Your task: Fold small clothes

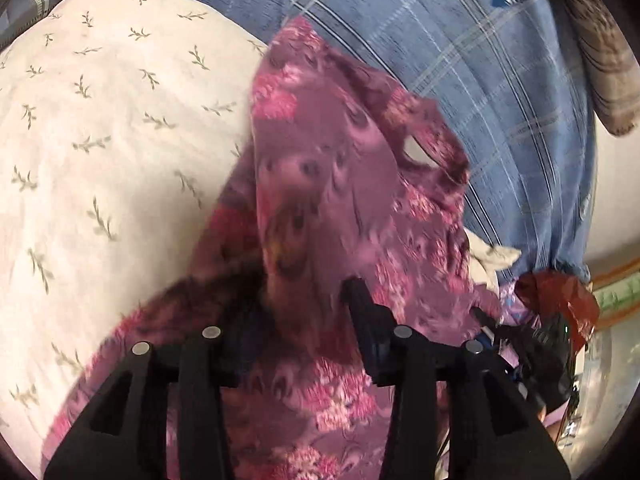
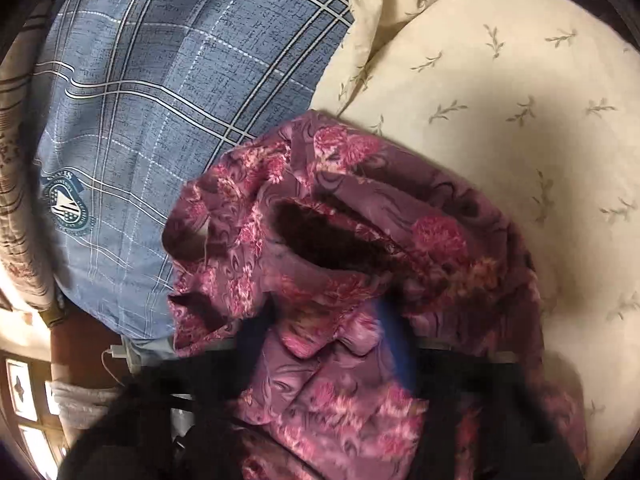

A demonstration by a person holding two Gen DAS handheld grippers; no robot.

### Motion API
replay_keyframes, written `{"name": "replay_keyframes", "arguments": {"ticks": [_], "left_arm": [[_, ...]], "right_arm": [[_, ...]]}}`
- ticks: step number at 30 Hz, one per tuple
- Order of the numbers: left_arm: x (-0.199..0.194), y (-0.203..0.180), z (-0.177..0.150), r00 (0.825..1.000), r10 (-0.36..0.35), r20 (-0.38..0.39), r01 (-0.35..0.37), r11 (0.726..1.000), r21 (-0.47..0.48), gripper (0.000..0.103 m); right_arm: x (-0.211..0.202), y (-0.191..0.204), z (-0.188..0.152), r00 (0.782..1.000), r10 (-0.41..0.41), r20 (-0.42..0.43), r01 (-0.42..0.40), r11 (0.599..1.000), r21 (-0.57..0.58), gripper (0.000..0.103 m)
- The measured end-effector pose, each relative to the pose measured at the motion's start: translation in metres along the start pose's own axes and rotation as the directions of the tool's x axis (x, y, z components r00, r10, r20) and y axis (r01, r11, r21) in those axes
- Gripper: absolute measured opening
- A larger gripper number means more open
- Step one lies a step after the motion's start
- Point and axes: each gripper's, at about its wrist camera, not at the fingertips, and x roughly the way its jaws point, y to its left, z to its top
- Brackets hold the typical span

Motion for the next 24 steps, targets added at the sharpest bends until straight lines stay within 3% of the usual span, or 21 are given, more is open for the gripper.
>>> {"name": "replay_keyframes", "arguments": {"ticks": [1,3,5,6,8,10,14,15,18,20,24], "left_arm": [[-0.003,0.002,0.005,1.000,-0.024,0.005,0.025,1.000,-0.018,0.037],[-0.014,0.002,0.010,0.998,-0.015,0.063,0.015,1.000,-0.004,0.036],[-0.017,0.005,0.013,0.995,0.022,0.101,-0.023,1.000,0.011,0.036],[-0.013,0.010,0.014,0.994,0.046,0.096,-0.047,0.999,0.004,0.036],[0.003,0.022,0.016,0.996,0.084,0.042,-0.083,0.996,-0.025,0.031],[0.002,0.034,0.017,0.997,0.068,0.034,-0.066,0.996,-0.053,0.025],[-0.021,0.040,0.021,0.998,0.006,0.057,-0.001,0.996,-0.093,0.025],[-0.027,0.038,0.019,0.998,-0.037,0.055,0.043,0.993,-0.109,0.026],[-0.026,0.024,0.011,0.993,-0.108,0.042,0.112,0.986,-0.124,0.037],[-0.017,0.014,0.008,0.993,-0.110,0.036,0.114,0.985,-0.133,0.054],[0.007,0.015,0.012,0.987,-0.159,0.034,0.162,0.952,-0.260,0.054]], "right_arm": [[-0.003,0.000,0.004,1.000,0.023,-0.001,-0.023,0.999,-0.021,0.007],[-0.031,0.007,0.010,0.991,0.084,0.103,-0.072,0.991,-0.110,0.007],[-0.057,0.011,0.015,0.973,0.088,0.211,-0.043,0.977,-0.209,0.007],[-0.061,0.005,0.017,0.966,0.054,0.252,0.003,0.976,-0.219,0.007],[-0.045,-0.015,0.029,0.978,-0.032,0.208,0.075,0.977,-0.202,0.007],[-0.021,-0.038,0.031,0.981,-0.138,0.135,0.162,0.969,-0.187,0.008],[-0.029,-0.048,0.028,0.979,-0.080,0.186,0.115,0.977,-0.182,0.010],[-0.033,-0.046,0.024,0.972,-0.065,0.227,0.106,0.979,-0.172,0.010],[-0.041,-0.036,0.019,0.969,-0.059,0.239,0.109,0.973,-0.203,0.012],[-0.036,-0.029,0.015,0.969,-0.061,0.241,0.114,0.971,-0.211,0.012],[-0.035,-0.029,0.007,0.971,-0.054,0.233,0.103,0.973,-0.207,0.013]]}}
